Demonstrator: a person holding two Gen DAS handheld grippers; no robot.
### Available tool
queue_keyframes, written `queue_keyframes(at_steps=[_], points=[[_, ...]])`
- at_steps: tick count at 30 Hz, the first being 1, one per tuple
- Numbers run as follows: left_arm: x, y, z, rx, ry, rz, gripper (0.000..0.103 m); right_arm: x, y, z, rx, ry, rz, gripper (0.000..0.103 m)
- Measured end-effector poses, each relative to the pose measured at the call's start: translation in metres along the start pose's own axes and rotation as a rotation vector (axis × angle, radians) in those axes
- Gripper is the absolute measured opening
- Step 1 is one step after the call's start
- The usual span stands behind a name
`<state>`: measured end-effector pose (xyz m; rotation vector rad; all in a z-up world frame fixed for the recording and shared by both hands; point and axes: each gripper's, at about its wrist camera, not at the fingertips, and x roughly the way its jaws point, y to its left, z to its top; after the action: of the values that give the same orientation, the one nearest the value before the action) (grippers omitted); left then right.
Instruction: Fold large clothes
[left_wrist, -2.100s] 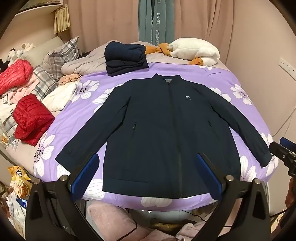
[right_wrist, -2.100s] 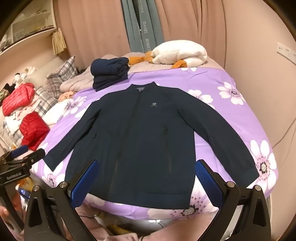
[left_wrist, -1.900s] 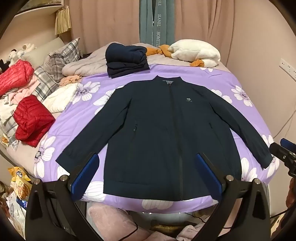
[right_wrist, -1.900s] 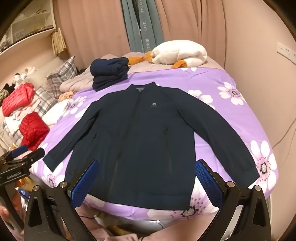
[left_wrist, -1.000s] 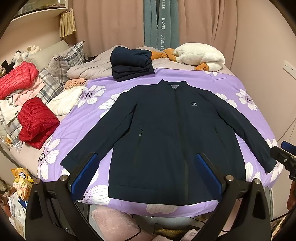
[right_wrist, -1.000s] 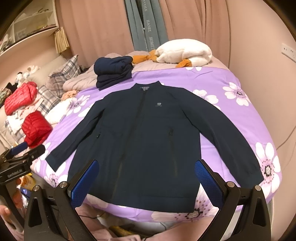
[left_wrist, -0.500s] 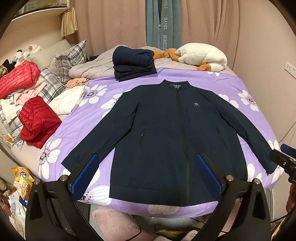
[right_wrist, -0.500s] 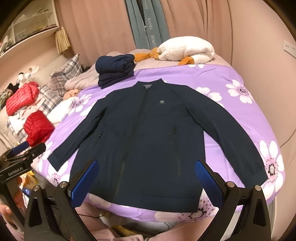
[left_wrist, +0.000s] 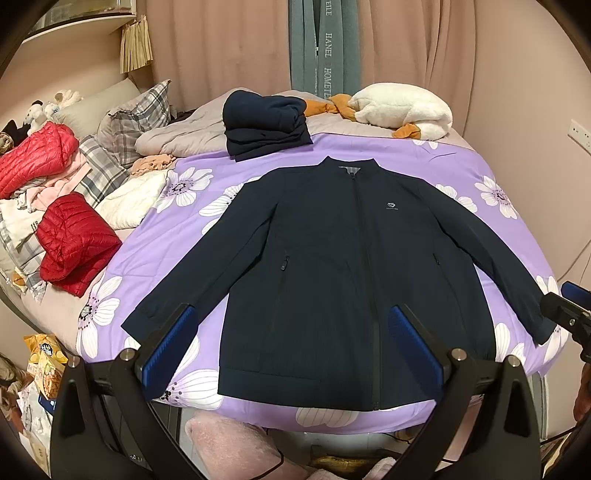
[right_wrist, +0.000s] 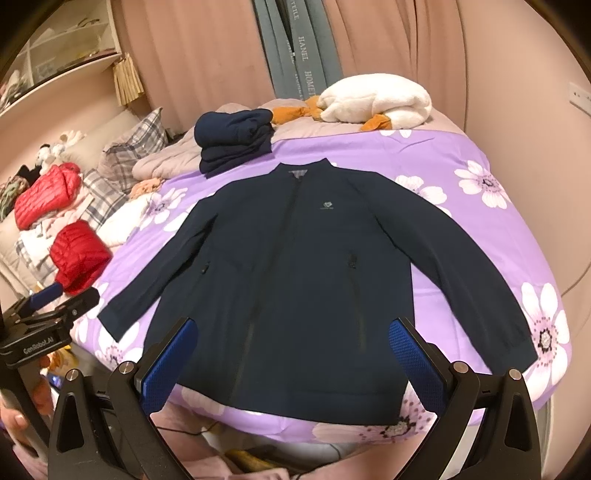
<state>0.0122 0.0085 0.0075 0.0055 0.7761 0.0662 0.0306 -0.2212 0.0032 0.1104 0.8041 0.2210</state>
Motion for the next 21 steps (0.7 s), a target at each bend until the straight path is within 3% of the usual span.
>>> queue_keyframes(at_steps=[21], points=[[0.0081,-0.0055,0.001,0.011,0.008,0.001,0.103,0.0017,0.0024,-0.0018,0.013,0.006,0.006,0.102]])
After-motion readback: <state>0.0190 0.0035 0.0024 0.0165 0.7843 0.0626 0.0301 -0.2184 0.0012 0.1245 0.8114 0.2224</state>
